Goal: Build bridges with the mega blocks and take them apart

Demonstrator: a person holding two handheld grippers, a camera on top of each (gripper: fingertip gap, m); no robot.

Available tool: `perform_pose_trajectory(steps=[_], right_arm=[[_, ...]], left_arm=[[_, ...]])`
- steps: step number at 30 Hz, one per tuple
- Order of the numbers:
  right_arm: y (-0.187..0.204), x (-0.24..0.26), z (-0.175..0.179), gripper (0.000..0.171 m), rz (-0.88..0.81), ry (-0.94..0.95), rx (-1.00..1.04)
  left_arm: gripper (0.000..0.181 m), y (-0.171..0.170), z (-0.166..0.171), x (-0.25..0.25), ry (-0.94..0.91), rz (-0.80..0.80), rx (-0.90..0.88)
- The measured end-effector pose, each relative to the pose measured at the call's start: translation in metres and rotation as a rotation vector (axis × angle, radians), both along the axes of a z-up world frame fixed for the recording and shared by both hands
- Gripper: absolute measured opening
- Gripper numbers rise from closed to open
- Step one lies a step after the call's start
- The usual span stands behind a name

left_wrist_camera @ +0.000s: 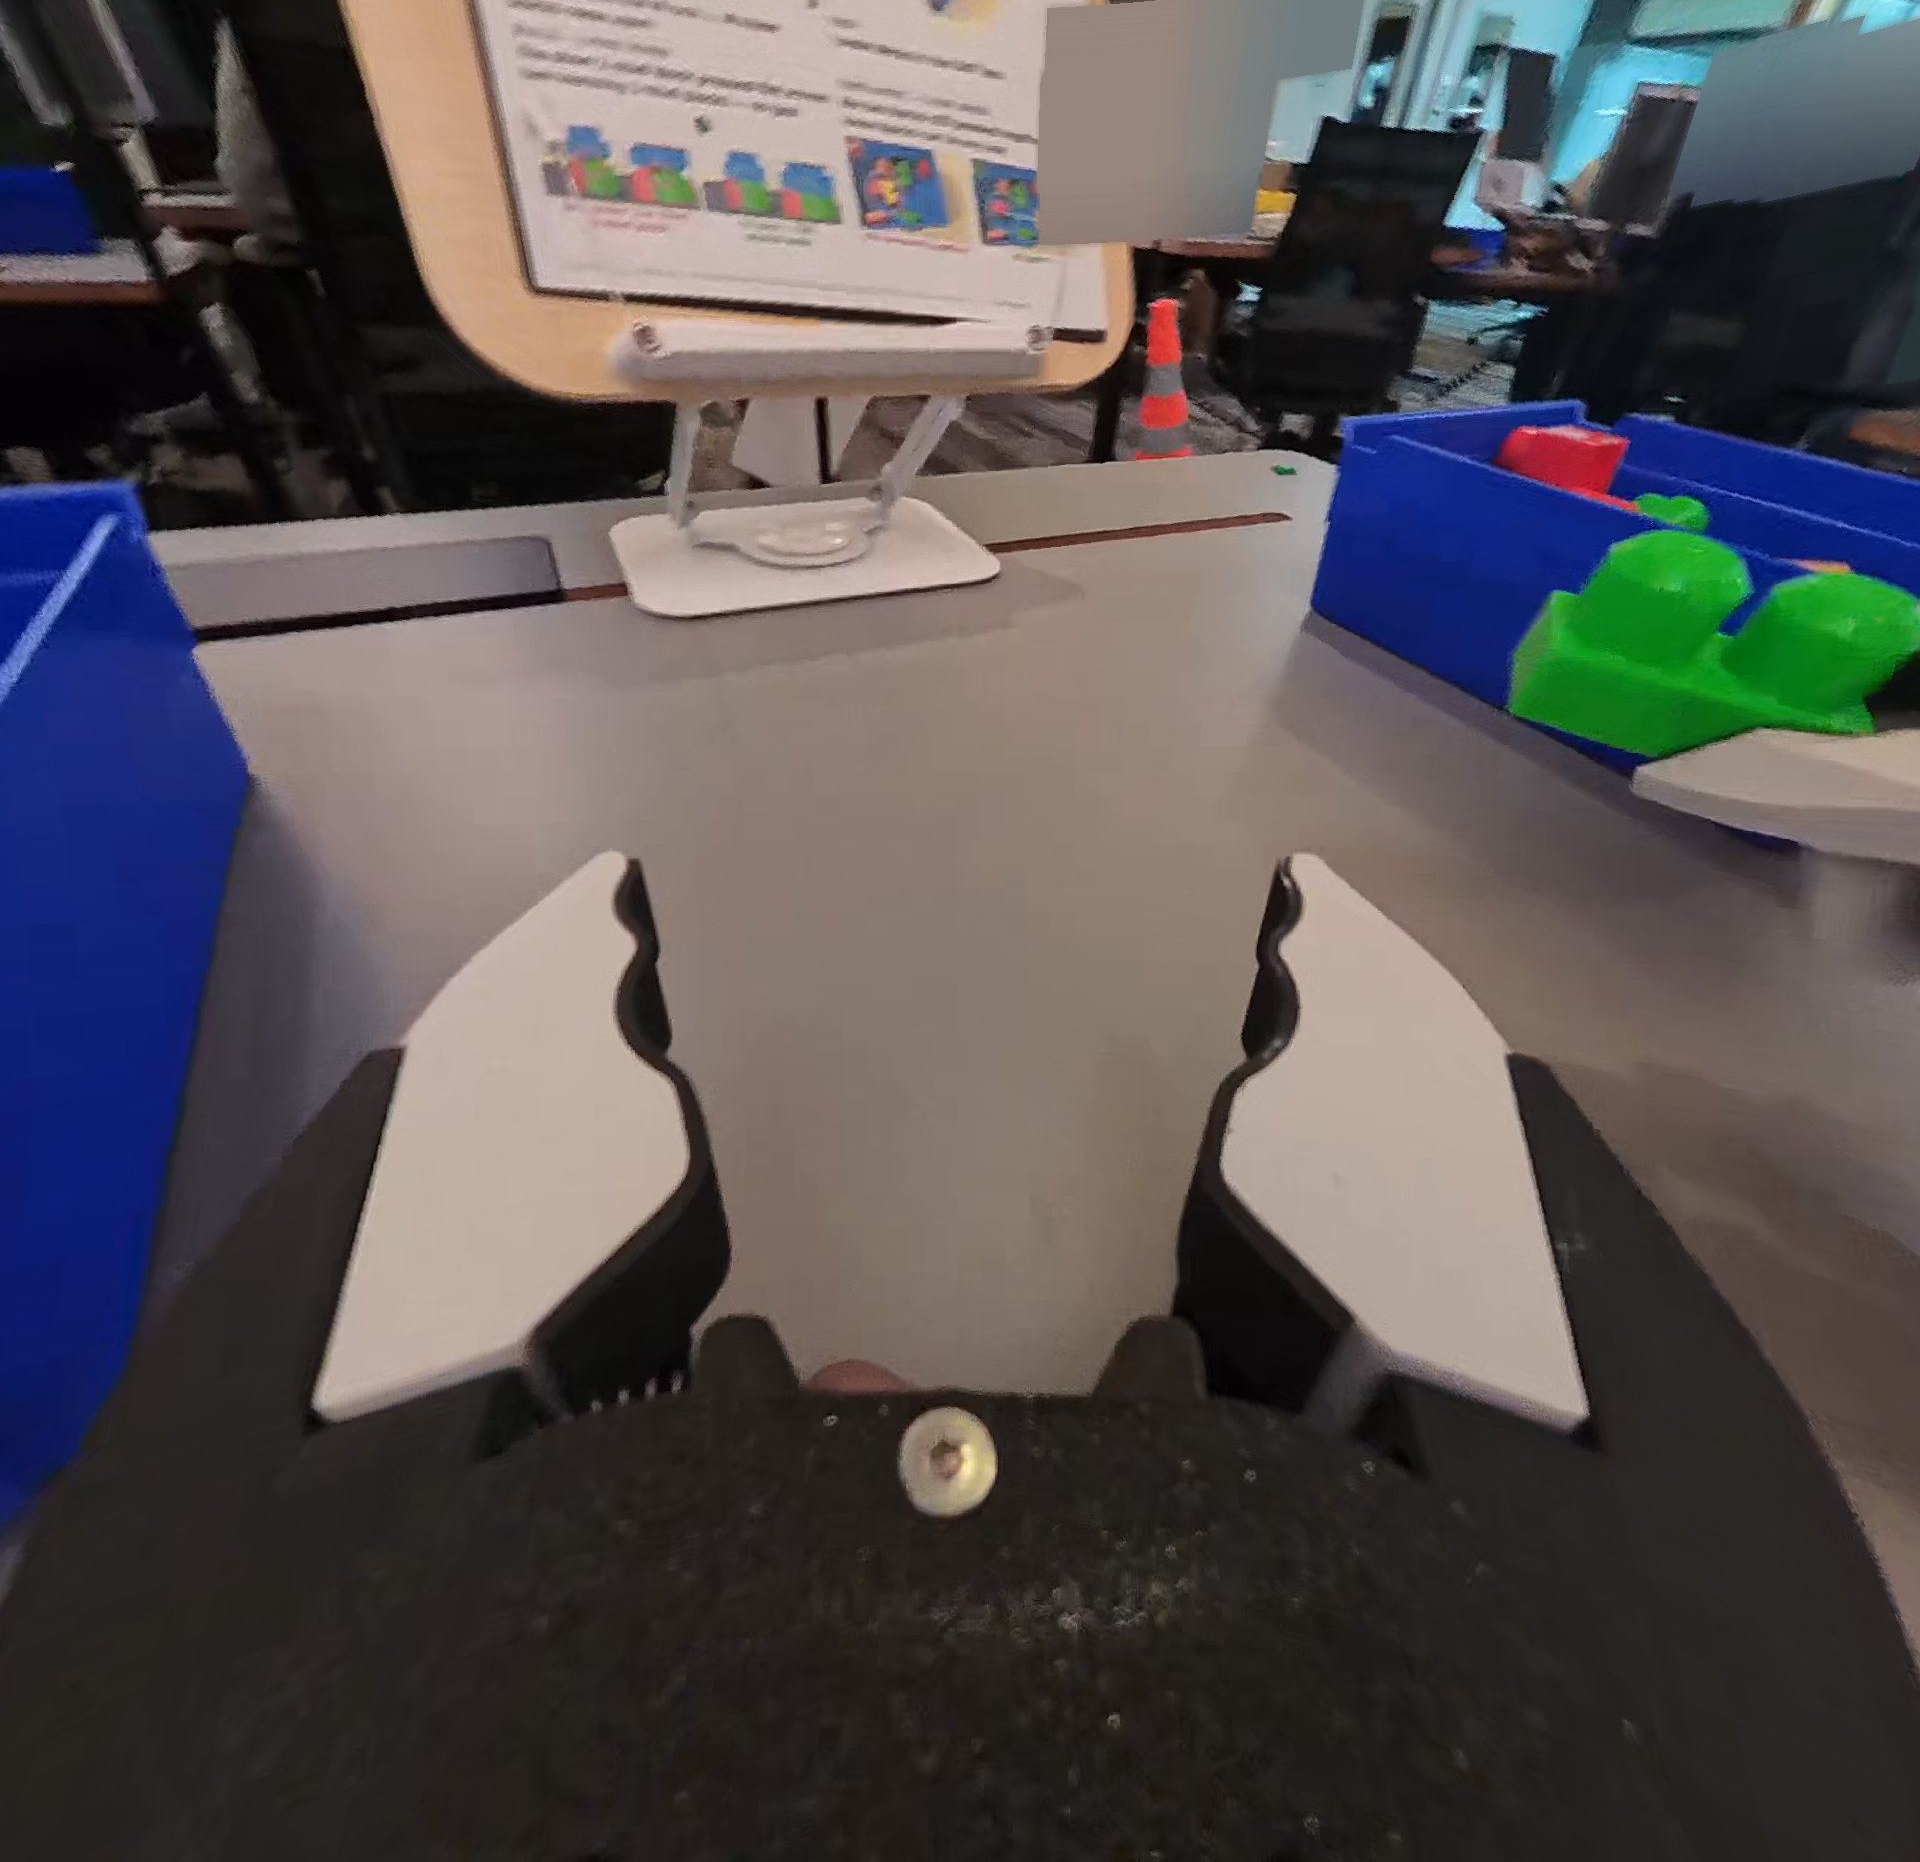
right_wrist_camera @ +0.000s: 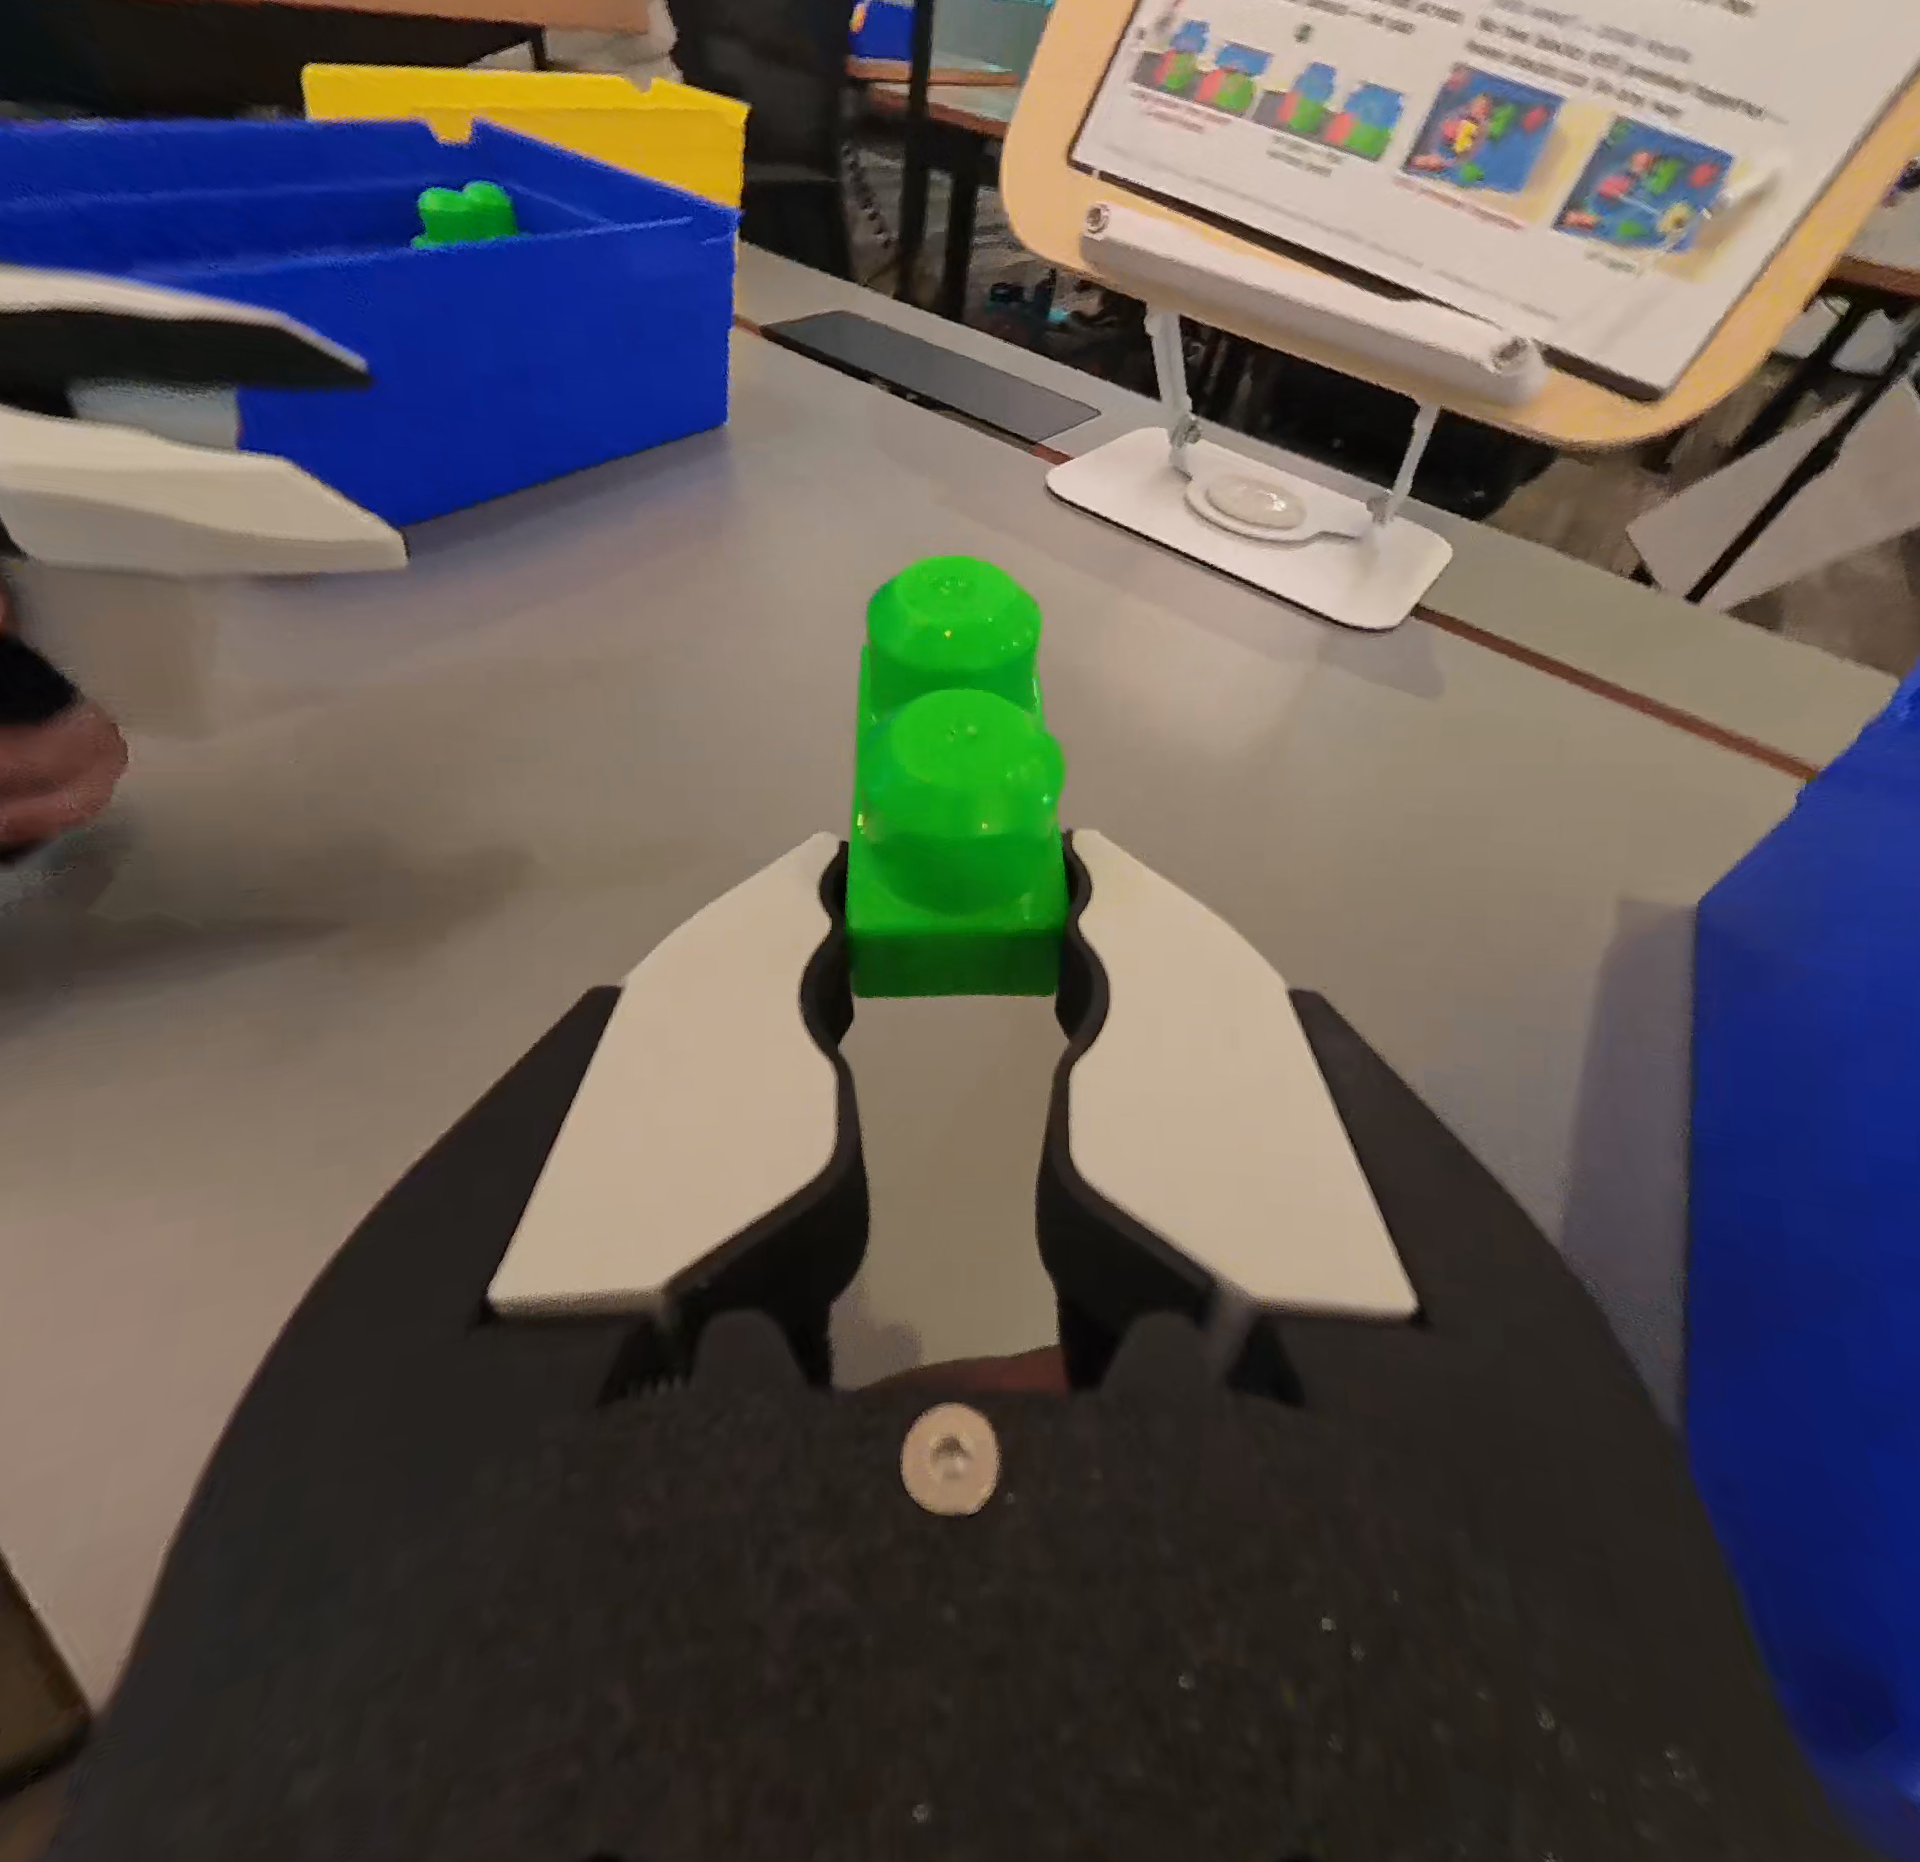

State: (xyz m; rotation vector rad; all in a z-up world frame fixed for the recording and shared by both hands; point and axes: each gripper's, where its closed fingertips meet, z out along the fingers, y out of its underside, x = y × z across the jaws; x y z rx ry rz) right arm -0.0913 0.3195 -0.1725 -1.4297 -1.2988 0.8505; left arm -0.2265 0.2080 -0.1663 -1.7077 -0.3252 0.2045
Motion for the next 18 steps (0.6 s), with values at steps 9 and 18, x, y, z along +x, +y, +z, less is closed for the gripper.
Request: perform_pose_trajectory(steps=[9, 18], right_arm=[[0.005, 0.007, -0.005, 0.036, -0.091, 0.049, -0.057], [0.0, 0.003, -0.009, 0.036, -0.081, 0.045, -0.056]], left_arm=[[0.102, -0.017, 0.005, -0.012, 0.046, 0.1, 0.002], [0.1, -0.015, -0.001, -0.008, 0.038, 0.087, -0.022]])
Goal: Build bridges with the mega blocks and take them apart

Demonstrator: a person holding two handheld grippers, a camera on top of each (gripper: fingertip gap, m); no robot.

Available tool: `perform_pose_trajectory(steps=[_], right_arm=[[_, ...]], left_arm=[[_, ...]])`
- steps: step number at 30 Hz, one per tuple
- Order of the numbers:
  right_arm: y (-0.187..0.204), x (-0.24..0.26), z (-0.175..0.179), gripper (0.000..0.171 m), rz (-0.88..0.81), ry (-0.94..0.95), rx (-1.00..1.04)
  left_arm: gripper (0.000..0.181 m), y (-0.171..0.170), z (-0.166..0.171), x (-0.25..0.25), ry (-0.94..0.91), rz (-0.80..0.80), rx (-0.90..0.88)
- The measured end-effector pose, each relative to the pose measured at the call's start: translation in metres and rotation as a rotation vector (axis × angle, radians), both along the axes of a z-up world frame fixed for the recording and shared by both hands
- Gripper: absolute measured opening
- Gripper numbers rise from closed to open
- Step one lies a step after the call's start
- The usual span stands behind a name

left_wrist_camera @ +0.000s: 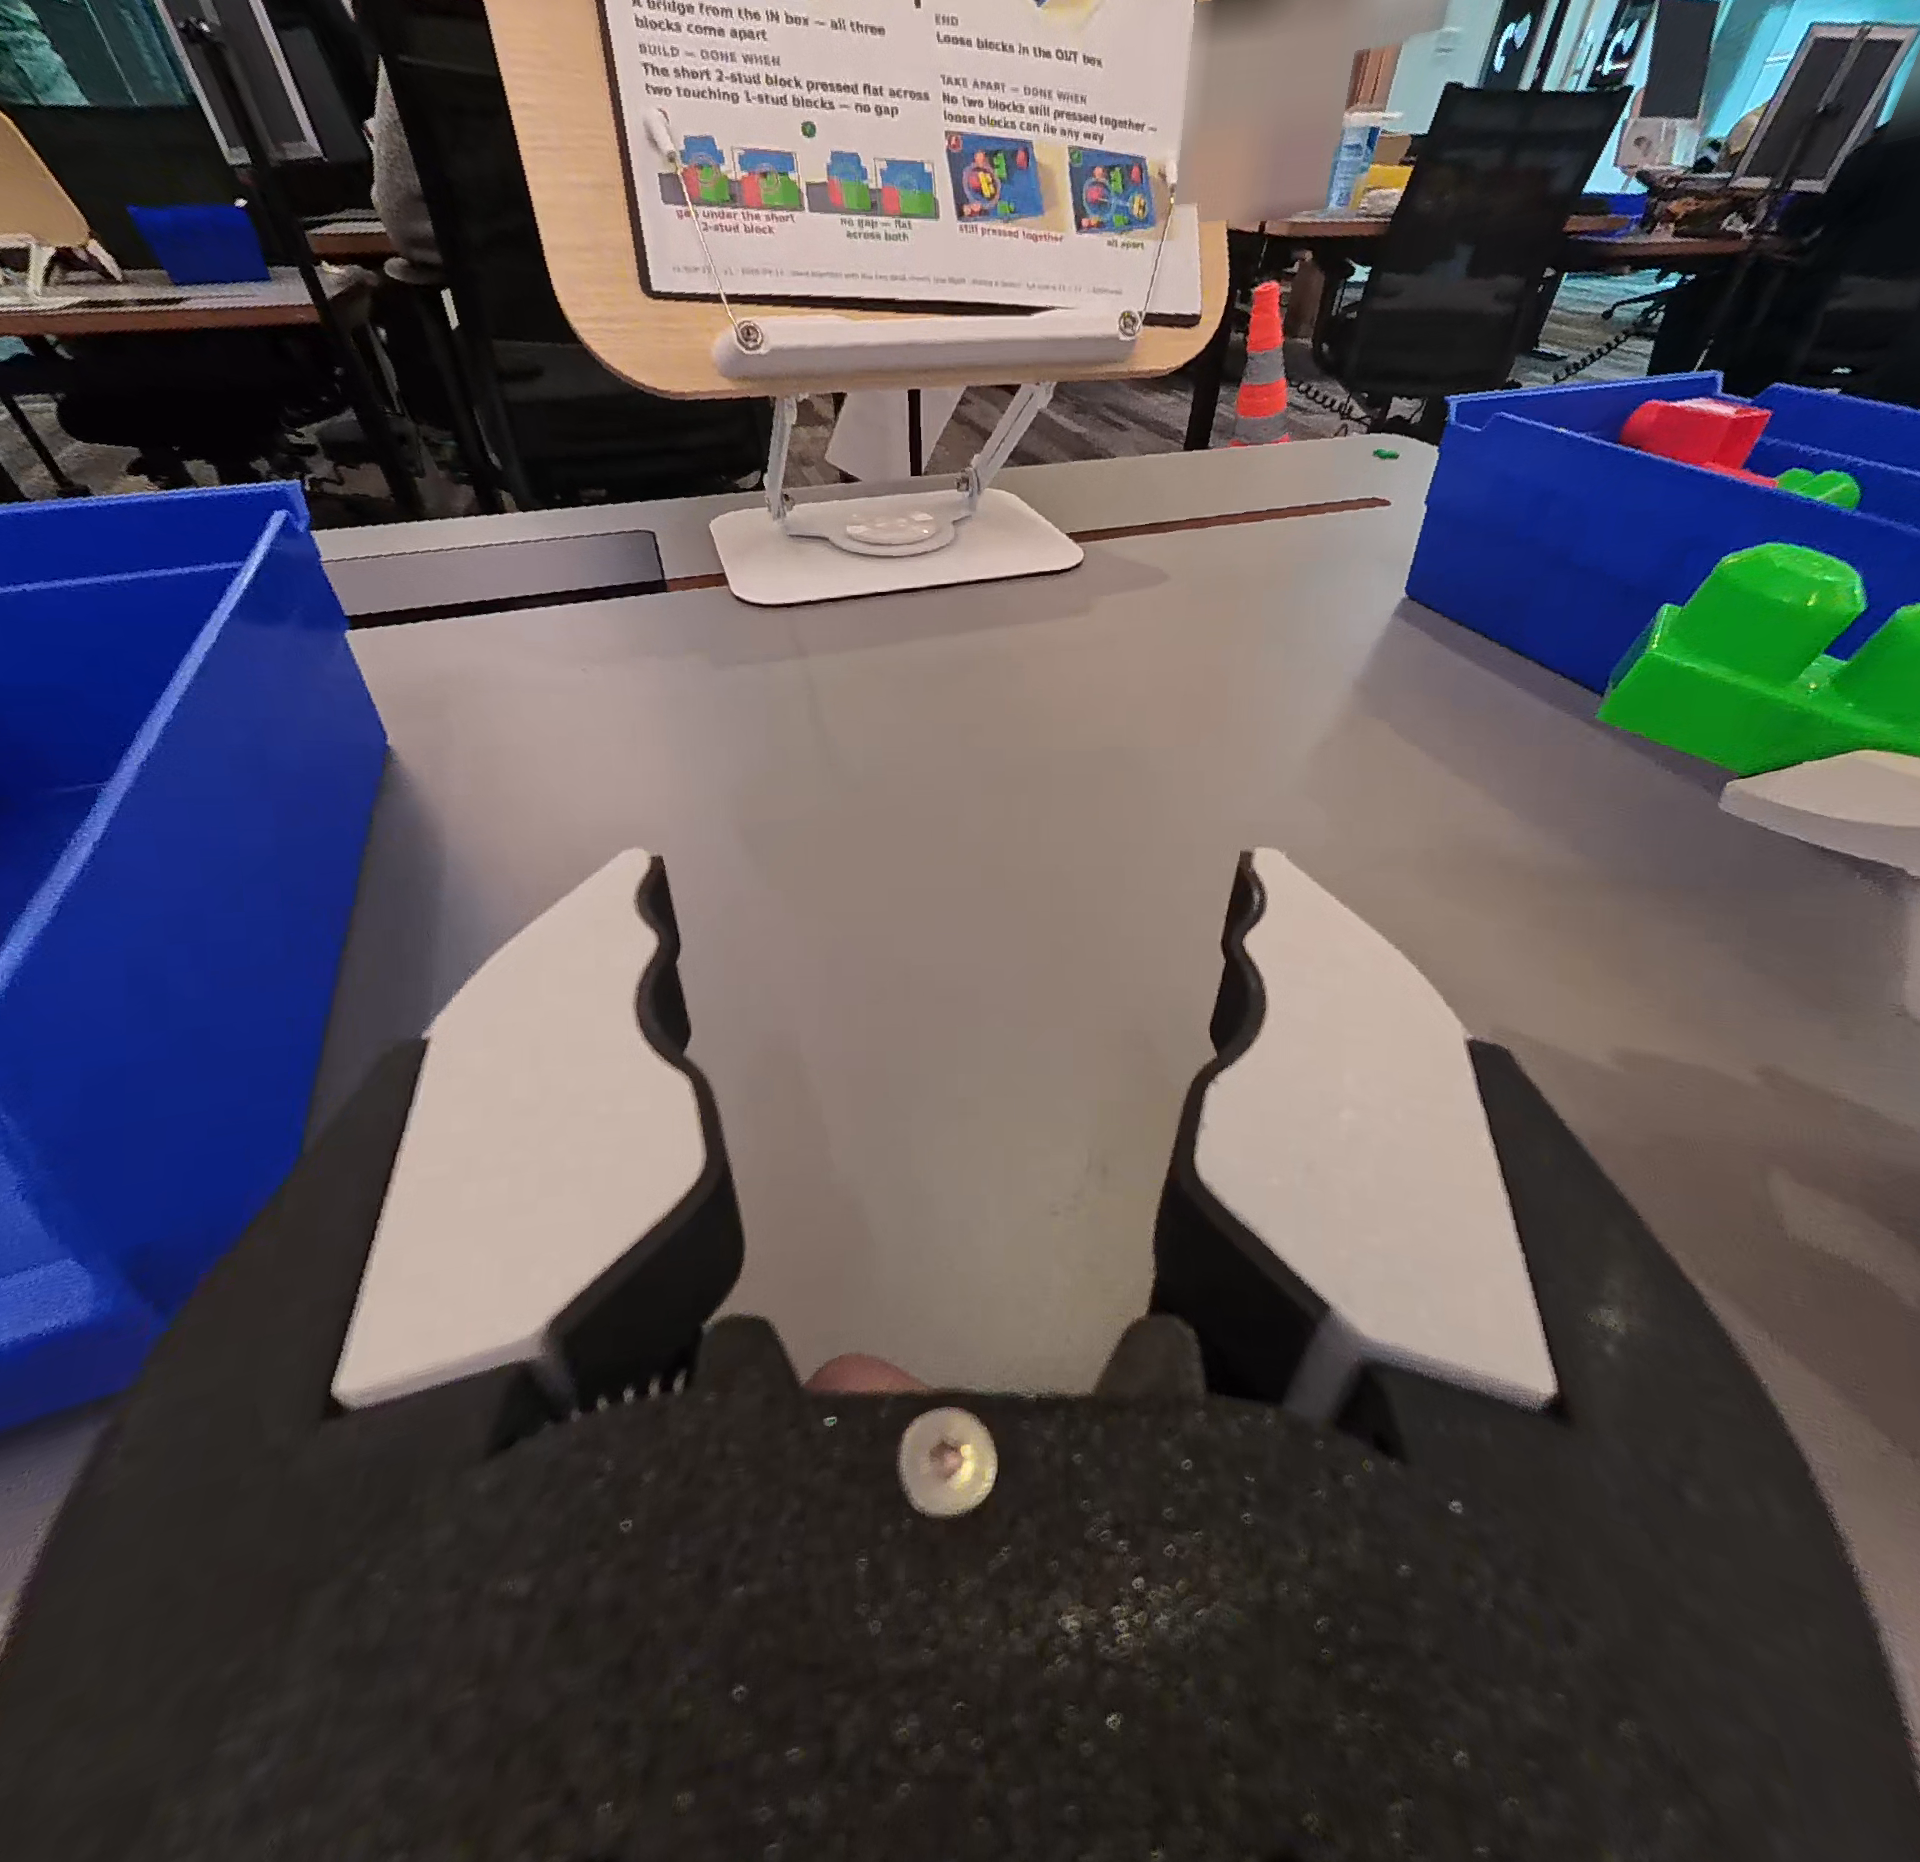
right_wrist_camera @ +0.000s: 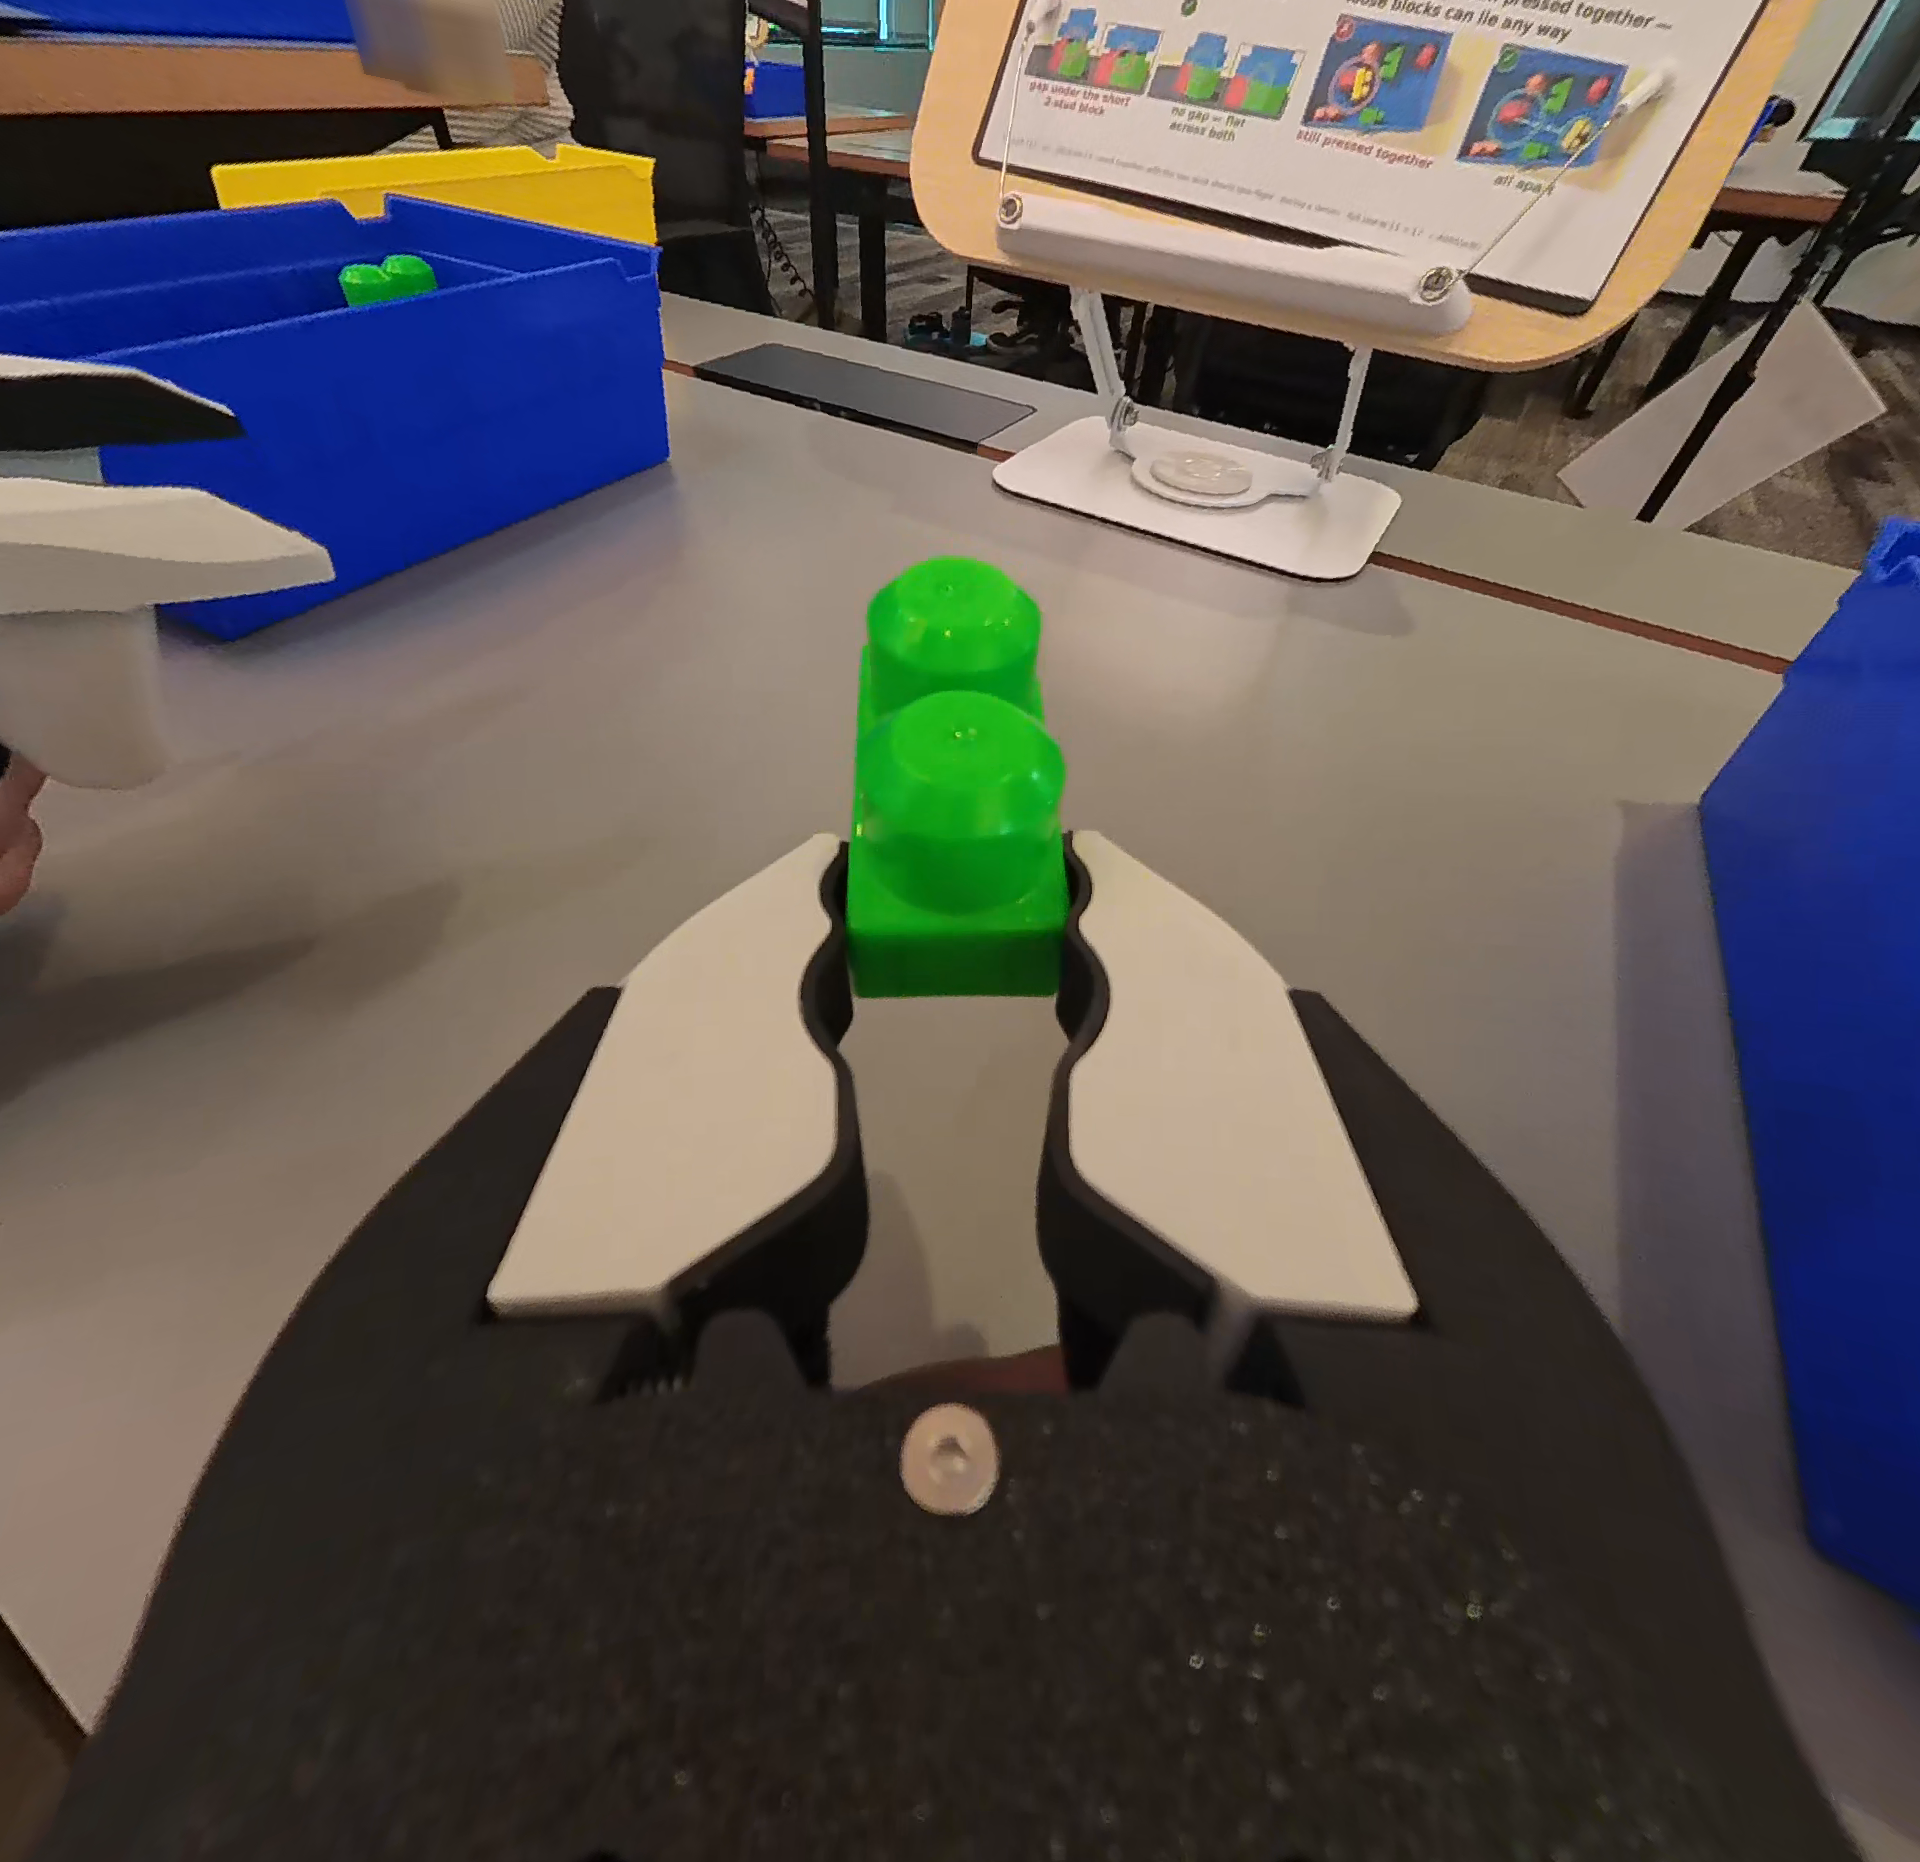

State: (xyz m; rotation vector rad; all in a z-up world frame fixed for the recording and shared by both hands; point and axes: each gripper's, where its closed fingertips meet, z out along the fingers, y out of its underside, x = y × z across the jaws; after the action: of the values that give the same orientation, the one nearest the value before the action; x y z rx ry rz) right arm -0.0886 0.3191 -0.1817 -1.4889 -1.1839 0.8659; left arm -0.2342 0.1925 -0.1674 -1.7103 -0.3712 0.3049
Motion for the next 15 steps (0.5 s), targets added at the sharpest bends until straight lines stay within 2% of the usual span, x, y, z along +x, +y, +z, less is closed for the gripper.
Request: perform_pose_trajectory(steps=[4, 7, 10, 15], right_arm=[[0.006, 0.003, 0.002, 0.036, -0.019, 0.004, 0.013], [0.032, 0.016, 0.02, 0.036, -0.081, 0.024, 0.019], [0.085, 0.041, 0.053, 0.036, -0.191, 0.049, 0.031], [0.201, 0.088, 0.095, 0.036, -0.385, -0.005, 0.069]], left_arm=[[0.098, 0.001, -0.001, 0.001, -0.01, -0.006, -0.002], [0.098, 0.003, -0.005, 0.003, -0.026, -0.016, -0.015], [0.097, 0.005, -0.007, 0.006, -0.039, -0.031, -0.013], [0.096, 0.01, -0.013, 0.012, -0.062, -0.058, -0.023]])
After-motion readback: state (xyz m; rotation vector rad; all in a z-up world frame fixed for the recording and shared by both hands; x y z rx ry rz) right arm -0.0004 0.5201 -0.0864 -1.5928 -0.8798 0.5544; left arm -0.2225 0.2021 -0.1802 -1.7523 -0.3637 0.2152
